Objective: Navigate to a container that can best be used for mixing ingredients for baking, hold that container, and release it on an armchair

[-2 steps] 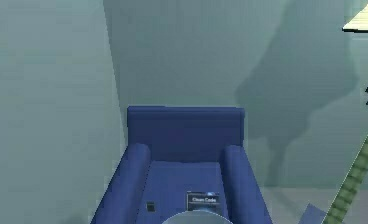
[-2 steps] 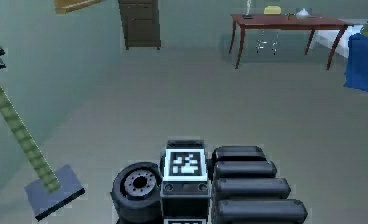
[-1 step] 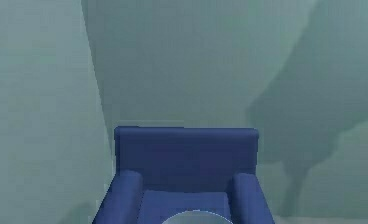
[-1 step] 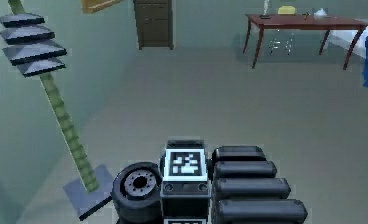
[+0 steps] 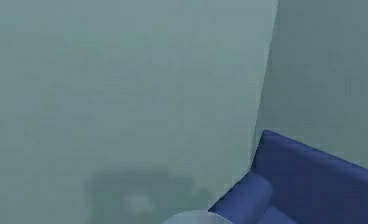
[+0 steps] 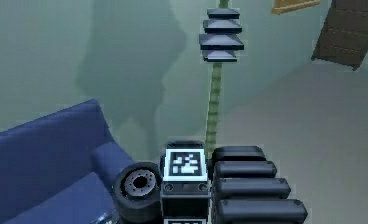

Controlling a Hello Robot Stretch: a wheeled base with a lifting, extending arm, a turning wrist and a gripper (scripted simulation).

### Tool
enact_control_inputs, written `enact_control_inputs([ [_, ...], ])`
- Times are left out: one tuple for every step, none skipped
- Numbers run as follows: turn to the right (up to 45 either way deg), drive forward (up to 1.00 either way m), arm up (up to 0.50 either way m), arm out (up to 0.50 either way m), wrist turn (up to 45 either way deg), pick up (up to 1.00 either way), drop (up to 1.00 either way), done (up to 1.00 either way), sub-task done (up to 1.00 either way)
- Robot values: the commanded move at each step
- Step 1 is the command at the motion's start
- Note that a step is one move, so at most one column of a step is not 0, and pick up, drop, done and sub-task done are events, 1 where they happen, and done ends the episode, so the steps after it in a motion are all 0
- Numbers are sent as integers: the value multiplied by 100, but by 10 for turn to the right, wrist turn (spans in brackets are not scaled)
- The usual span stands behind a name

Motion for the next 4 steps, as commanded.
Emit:
enact_control_inputs([
  [-330, 0, 0, 0, 0, 0, 0, 0, 0],
  [0, 0, 0, 30, 0, 0, 0, 0, 0],
  [0, 0, 0, 0, 450, 0, 0, 0, 0],
  [0, 0, 0, 0, 450, 0, 0, 0, 0],
])
